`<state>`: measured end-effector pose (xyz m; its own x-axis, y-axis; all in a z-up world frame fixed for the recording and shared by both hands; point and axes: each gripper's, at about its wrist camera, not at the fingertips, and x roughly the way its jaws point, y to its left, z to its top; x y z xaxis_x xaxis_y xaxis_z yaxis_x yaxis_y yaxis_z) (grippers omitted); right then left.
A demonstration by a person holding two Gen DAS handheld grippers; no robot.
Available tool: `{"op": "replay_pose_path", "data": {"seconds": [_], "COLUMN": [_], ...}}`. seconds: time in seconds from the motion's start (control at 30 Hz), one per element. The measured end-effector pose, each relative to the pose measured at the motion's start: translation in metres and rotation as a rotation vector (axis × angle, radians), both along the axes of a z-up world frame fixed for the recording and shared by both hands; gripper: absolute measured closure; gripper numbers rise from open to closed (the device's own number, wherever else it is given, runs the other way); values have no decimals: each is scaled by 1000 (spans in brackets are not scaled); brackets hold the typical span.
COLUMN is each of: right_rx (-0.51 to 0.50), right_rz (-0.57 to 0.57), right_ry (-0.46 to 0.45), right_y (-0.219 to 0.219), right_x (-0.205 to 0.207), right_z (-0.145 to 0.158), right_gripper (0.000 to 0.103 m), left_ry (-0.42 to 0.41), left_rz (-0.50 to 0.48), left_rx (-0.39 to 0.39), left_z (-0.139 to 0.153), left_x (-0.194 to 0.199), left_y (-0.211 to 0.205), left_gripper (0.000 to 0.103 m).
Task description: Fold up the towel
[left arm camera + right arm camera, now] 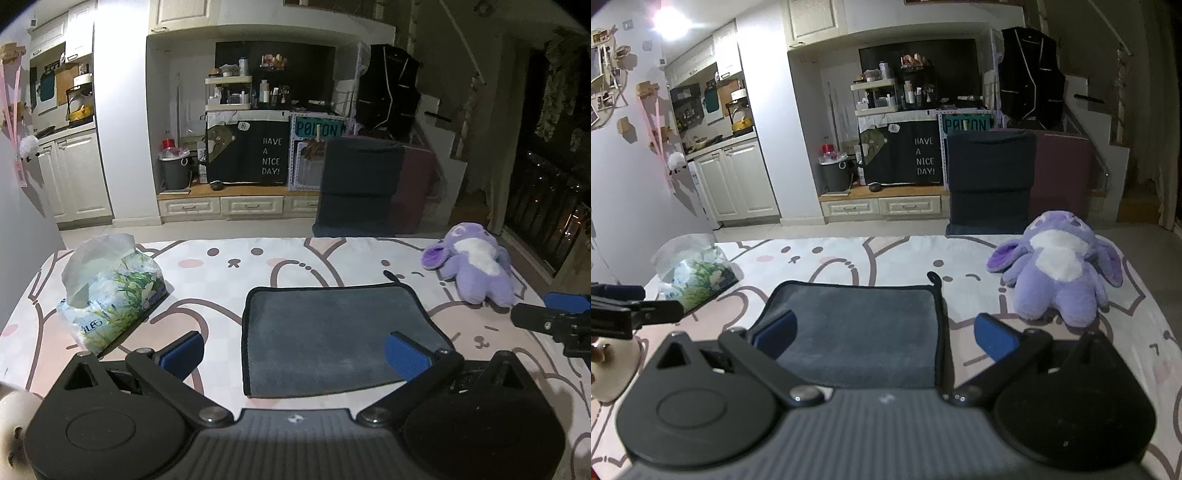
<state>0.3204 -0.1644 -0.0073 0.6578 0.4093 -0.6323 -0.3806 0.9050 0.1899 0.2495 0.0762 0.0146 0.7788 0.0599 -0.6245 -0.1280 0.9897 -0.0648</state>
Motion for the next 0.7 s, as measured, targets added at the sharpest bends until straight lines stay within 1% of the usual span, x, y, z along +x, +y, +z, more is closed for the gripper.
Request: {"op": "replay_pose_path", "data": {"seconds": [0.13, 0.2, 0.47, 0.7], "right_rx": [-15, -19, -17, -5], "right_rz": [1, 5, 32, 46], "right_ry": [-14, -23, -58, -83], "right_y": [-1, -1, -6, -12], "right_x": [-15, -22, -53, -78], "right_z": [7, 11, 26, 38], "right_gripper": [0, 0, 0, 0], "left_ry": [-4, -5, -26, -38], "left_rz": [-6, -5, -9, -29], "left_rx": [7, -4, -16, -18], "left_z": [7, 10, 25, 31], "left_x": [-16, -24, -54, -75], "left_y": [-6, -8, -19, -28], "left_gripper": [0, 0, 0, 0]}}
